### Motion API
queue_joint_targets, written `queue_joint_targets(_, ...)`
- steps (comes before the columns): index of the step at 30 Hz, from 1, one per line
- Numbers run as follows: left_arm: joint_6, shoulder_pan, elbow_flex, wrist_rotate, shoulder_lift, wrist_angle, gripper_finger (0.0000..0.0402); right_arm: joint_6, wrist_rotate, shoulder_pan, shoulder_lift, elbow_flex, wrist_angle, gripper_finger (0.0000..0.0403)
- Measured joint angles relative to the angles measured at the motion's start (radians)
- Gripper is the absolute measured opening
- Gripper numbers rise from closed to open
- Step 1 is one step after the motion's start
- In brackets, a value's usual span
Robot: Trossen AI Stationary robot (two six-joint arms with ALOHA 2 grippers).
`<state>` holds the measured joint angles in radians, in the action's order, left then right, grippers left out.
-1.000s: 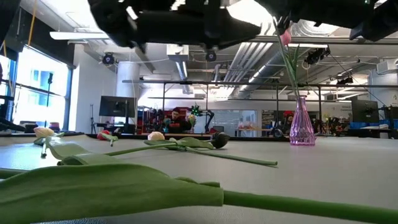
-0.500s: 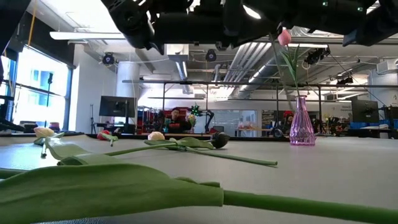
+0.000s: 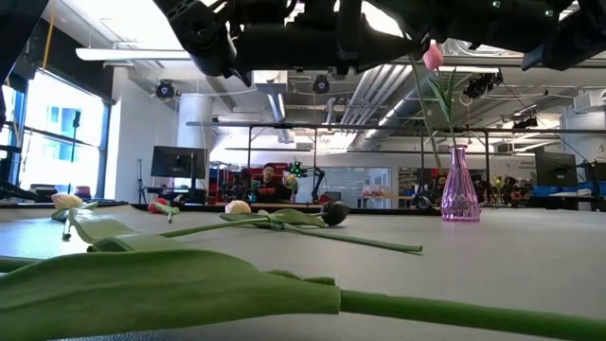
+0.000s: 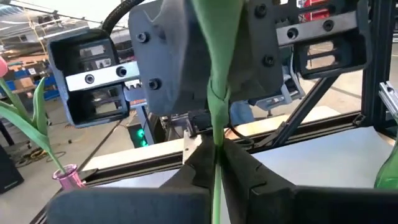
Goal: Sort flowers into vase by color
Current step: Put the pink tulip into the violet vase
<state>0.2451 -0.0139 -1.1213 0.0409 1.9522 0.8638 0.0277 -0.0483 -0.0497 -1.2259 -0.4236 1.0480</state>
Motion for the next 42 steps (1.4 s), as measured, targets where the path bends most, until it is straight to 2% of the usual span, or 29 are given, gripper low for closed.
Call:
queue_joint_targets(5, -0.009, -0.004, 0.0, -0.001, -0.008, -0.087, 0.0003, -0.028, -0.005, 0.0, 0.043, 0.0, -0.093, 0.0038)
queue_joint_targets(10, -0.034, -0.024, 0.0, 0.0, -0.056, -0.253, 0.0001, -0.055, -0.058, 0.0, 0.172, 0.0, -0.357, 0.0112)
queue_joint_targets(15, -0.061, -0.043, 0.0, 0.026, -0.076, -0.287, 0.0001, -0.127, -0.065, 0.0, 0.257, 0.0, -0.539, 0.0183)
queue_joint_targets(19, -0.099, -0.053, 0.0, 0.087, -0.076, -0.285, 0.0001, -0.151, -0.063, 0.0, 0.255, 0.0, -0.558, 0.0203)
queue_joint_targets(23, -0.106, -0.059, 0.0, 0.106, -0.076, -0.286, 0.0, -0.151, -0.059, 0.015, 0.222, 0.0, -0.56, 0.0189)
queue_joint_targets(29, -0.105, -0.059, 0.0, 0.107, -0.076, -0.286, 0.0, -0.149, -0.047, 0.037, 0.174, -0.053, -0.603, 0.0135)
queue_joint_targets(32, -0.105, -0.06, 0.0, 0.106, -0.076, -0.291, 0.0, -0.15, -0.045, 0.037, 0.172, -0.095, -0.686, 0.0099)
queue_joint_targets(37, -0.114, -0.061, 0.0, 0.104, -0.076, -0.313, 0.0, -0.162, -0.046, 0.037, 0.172, -0.142, -0.806, 0.0013)
queue_joint_targets(42, -0.126, -0.063, 0.0, 0.074, -0.078, -0.342, 0.0016, -0.23, -0.122, 0.036, 0.186, -0.176, -0.905, 0.0005)
